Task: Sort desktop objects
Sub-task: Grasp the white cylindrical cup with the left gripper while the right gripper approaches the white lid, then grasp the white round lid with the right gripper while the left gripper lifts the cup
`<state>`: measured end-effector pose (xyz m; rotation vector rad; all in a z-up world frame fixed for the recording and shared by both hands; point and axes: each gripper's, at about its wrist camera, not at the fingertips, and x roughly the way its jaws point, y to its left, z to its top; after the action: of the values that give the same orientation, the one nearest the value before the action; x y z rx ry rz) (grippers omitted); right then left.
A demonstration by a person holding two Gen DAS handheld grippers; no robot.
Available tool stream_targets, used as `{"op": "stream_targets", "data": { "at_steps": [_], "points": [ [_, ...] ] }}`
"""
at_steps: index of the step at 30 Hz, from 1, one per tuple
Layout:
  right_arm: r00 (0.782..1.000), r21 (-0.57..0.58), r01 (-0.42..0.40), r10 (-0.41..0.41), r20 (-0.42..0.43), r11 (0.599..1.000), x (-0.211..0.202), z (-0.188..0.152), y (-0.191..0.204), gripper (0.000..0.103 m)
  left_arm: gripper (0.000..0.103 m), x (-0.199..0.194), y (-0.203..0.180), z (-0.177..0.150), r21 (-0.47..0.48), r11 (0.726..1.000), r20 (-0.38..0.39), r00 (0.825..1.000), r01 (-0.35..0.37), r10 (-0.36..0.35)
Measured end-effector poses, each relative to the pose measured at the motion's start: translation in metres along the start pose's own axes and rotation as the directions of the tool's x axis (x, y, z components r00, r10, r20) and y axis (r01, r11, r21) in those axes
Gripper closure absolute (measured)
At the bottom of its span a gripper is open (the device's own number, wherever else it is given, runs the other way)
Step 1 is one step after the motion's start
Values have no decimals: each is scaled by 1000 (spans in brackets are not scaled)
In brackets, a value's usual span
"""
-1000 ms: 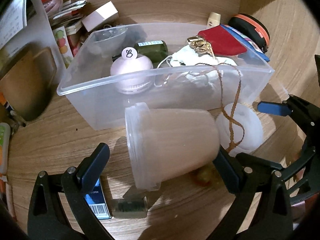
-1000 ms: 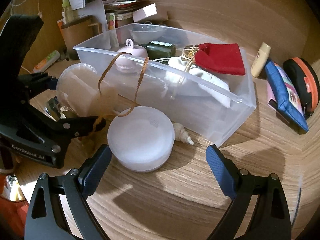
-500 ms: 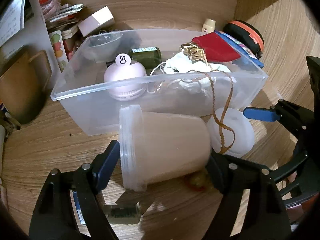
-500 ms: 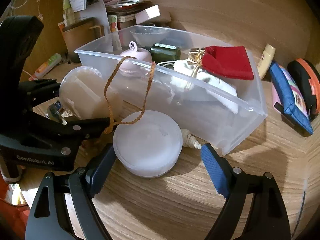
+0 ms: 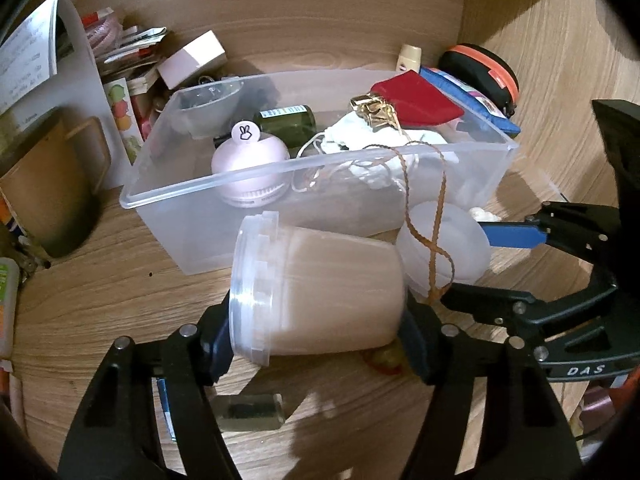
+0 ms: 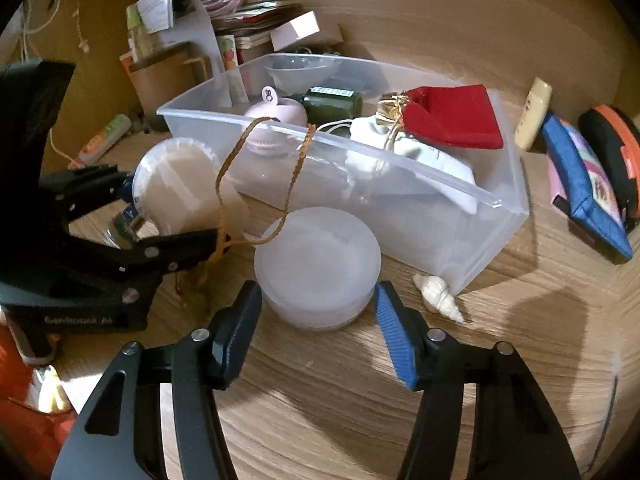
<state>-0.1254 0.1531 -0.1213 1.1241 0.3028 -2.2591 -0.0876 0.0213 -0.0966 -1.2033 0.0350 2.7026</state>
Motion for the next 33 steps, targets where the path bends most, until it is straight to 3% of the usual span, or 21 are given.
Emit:
{"op": "stream_targets", "data": {
  "at_steps": [13,33],
  "points": [
    [999,-32,39,-39,3,999,16,11,8,41,35,-4,11,-4,-36,999,21,1000,-2,2],
    [980,104,86,-103,170,991,-72,-3,-28,41,37,-23,20,4,-101,995,58,998,10,-5]
  ]
}}
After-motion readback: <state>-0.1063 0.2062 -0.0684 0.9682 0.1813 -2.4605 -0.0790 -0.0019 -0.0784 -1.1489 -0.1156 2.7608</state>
